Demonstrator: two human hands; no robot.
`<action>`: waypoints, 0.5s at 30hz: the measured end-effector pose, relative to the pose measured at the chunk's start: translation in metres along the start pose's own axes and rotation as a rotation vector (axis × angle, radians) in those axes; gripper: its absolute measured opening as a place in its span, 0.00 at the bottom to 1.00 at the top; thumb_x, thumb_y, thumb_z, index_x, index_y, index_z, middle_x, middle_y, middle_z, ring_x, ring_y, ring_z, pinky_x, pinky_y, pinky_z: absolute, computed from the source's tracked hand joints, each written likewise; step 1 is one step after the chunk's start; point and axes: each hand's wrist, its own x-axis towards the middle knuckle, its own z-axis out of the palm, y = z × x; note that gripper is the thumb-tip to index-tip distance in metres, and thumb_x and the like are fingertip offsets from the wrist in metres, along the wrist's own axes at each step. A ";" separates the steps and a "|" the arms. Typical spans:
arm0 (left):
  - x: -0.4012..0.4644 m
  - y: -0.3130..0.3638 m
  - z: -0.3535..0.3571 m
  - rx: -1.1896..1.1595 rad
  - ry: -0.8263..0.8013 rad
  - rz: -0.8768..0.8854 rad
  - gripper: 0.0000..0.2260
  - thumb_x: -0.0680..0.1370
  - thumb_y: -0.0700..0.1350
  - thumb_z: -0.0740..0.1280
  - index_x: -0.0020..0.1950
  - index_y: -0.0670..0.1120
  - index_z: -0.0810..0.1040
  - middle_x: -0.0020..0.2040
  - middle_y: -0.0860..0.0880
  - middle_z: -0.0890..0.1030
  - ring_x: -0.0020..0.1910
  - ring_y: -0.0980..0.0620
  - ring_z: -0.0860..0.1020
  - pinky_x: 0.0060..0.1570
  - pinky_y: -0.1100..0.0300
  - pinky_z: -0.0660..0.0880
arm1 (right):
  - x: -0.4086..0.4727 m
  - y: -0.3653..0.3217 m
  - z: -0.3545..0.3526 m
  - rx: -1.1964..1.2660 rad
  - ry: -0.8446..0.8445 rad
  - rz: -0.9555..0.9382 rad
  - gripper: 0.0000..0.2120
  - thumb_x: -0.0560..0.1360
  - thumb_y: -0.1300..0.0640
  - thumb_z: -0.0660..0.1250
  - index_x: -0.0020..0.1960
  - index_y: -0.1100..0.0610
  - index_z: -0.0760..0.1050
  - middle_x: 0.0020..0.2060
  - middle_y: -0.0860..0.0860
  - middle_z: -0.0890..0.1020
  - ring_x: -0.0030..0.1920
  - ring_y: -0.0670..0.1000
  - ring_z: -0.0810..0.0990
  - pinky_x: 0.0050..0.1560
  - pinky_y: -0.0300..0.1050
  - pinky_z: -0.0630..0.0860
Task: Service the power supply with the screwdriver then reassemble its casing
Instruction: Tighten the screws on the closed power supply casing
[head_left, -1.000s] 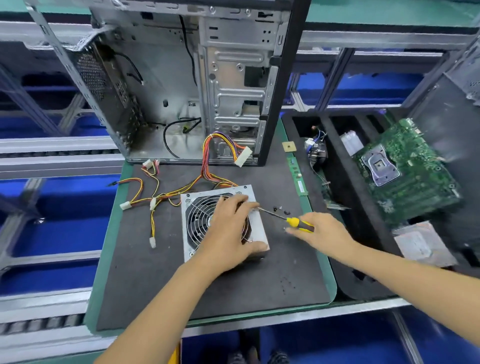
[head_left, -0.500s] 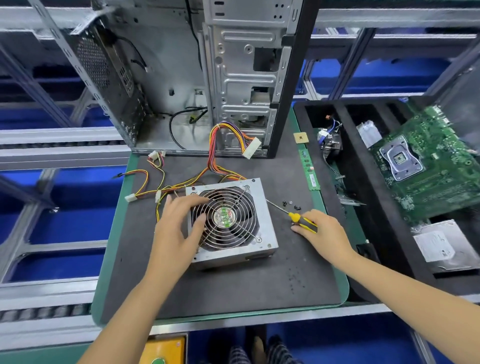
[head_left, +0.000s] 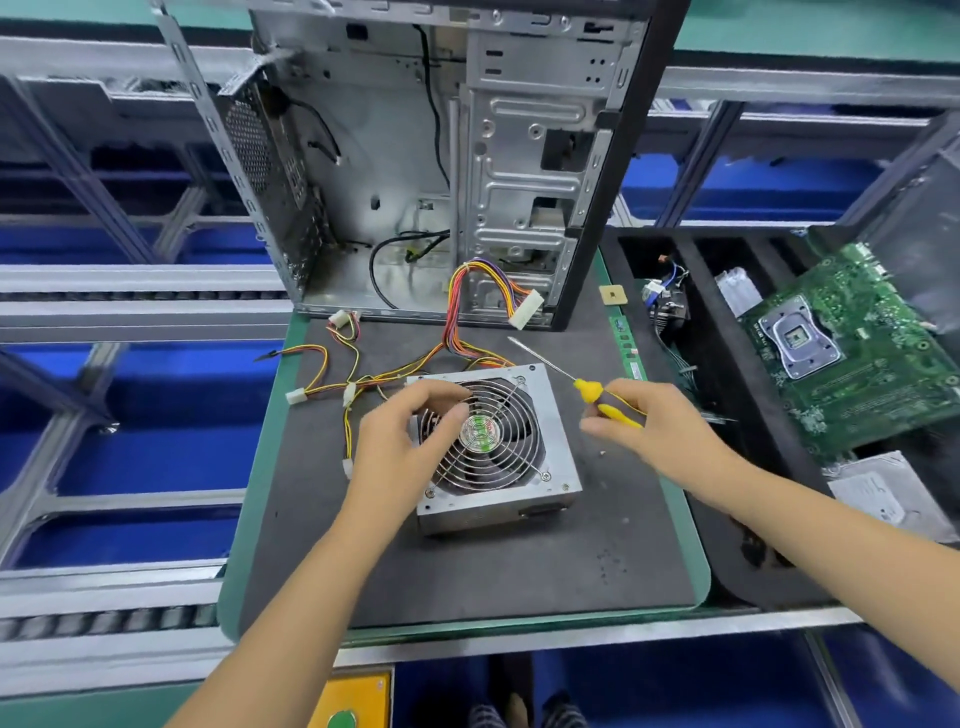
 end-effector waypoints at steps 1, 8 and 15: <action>0.004 0.005 0.003 -0.035 -0.050 -0.027 0.04 0.78 0.39 0.69 0.46 0.46 0.82 0.40 0.51 0.83 0.41 0.58 0.78 0.46 0.64 0.72 | 0.003 -0.018 0.002 0.029 -0.024 -0.031 0.05 0.71 0.55 0.73 0.40 0.54 0.78 0.36 0.52 0.81 0.35 0.47 0.73 0.36 0.37 0.68; 0.012 0.025 0.005 -0.314 -0.374 -0.213 0.13 0.82 0.47 0.58 0.42 0.48 0.78 0.30 0.52 0.77 0.29 0.57 0.72 0.32 0.63 0.67 | 0.019 -0.094 0.021 -0.039 -0.150 -0.222 0.10 0.68 0.53 0.76 0.45 0.55 0.78 0.39 0.48 0.81 0.44 0.47 0.77 0.49 0.42 0.71; 0.003 0.022 -0.012 -0.497 -0.412 -0.307 0.15 0.79 0.49 0.59 0.35 0.44 0.71 0.26 0.47 0.71 0.27 0.51 0.71 0.33 0.56 0.64 | 0.030 -0.115 0.034 -0.075 -0.252 -0.279 0.08 0.70 0.54 0.74 0.43 0.49 0.75 0.40 0.41 0.81 0.44 0.34 0.76 0.46 0.27 0.69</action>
